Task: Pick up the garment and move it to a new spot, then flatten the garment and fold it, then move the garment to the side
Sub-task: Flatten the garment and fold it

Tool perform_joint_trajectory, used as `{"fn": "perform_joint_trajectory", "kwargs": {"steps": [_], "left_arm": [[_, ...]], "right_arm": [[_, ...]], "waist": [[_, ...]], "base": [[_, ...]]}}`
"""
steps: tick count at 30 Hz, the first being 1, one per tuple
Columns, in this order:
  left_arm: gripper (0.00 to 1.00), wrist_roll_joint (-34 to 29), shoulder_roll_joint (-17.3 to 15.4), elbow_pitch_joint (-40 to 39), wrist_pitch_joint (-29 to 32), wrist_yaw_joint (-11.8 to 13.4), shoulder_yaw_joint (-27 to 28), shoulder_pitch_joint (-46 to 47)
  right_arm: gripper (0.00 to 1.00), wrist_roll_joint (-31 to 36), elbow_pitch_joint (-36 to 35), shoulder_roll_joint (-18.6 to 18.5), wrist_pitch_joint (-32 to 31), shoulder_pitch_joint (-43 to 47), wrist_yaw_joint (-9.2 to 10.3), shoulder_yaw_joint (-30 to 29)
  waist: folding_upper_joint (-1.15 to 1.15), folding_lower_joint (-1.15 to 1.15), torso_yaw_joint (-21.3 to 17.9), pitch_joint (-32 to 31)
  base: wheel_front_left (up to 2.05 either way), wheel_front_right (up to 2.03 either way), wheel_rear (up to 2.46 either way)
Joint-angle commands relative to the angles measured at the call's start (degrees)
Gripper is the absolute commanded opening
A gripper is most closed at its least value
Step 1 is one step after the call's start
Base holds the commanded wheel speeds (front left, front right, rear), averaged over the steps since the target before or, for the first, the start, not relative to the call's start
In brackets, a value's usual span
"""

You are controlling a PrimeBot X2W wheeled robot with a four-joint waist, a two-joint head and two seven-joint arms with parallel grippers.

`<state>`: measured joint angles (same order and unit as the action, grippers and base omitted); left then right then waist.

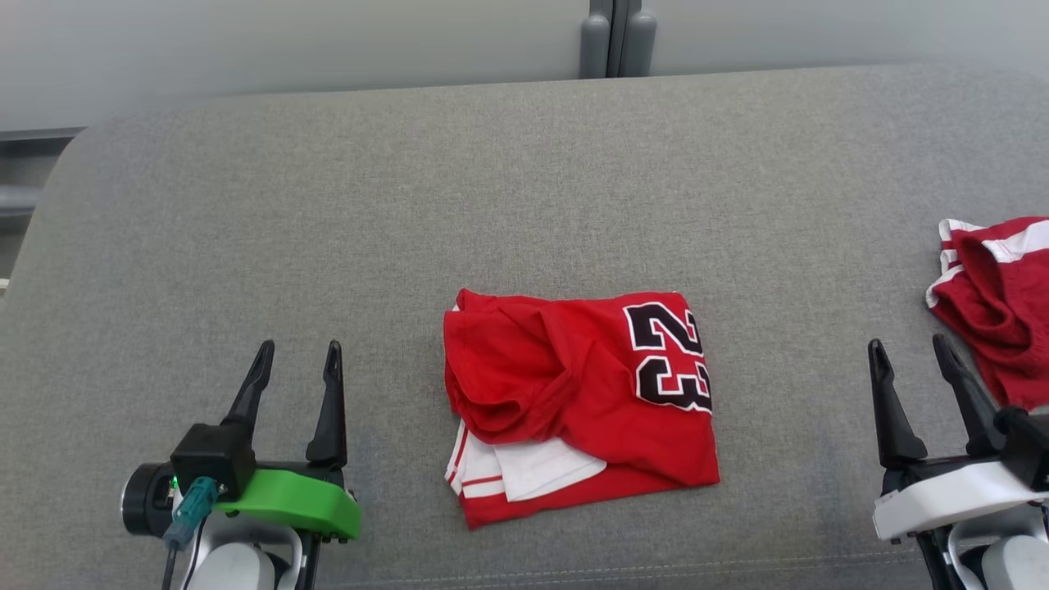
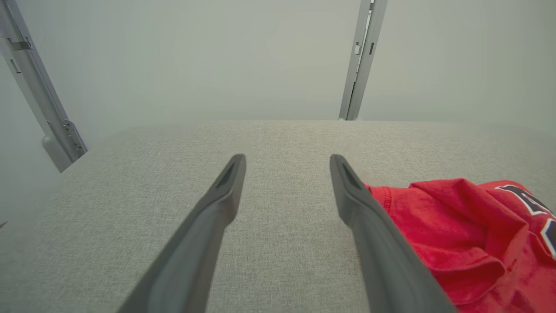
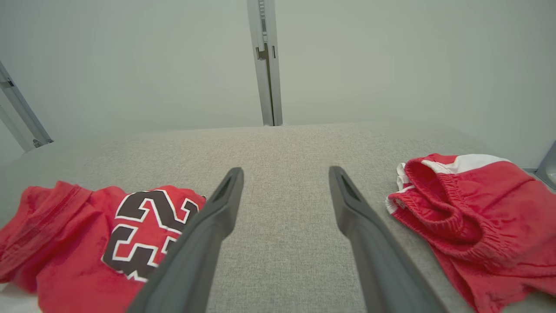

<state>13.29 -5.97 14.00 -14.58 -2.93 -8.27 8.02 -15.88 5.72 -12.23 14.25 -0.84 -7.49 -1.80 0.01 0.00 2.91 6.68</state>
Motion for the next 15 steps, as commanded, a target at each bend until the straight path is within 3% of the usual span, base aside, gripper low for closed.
{"fn": "perform_joint_trajectory", "kwargs": {"steps": [1, 15], "left_arm": [[1.00, -0.10, -0.37, 0.09, 0.22, 0.48, -0.07, -1.23], [1.00, 0.80, -0.88, -1.93, 1.56, 1.32, -0.61, -3.06]], "right_arm": [[1.00, 0.60, 0.21, 0.11, -0.09, 1.45, 0.01, -0.30], [1.00, 0.34, -1.53, 0.86, -1.32, 3.54, 0.01, -1.47]], "waist": [[-0.01, 0.00, 0.08, -1.75], [-0.01, 0.00, 0.68, -2.87]], "base": [[0.00, 0.00, 0.00], [0.00, 0.00, 0.00]]}}
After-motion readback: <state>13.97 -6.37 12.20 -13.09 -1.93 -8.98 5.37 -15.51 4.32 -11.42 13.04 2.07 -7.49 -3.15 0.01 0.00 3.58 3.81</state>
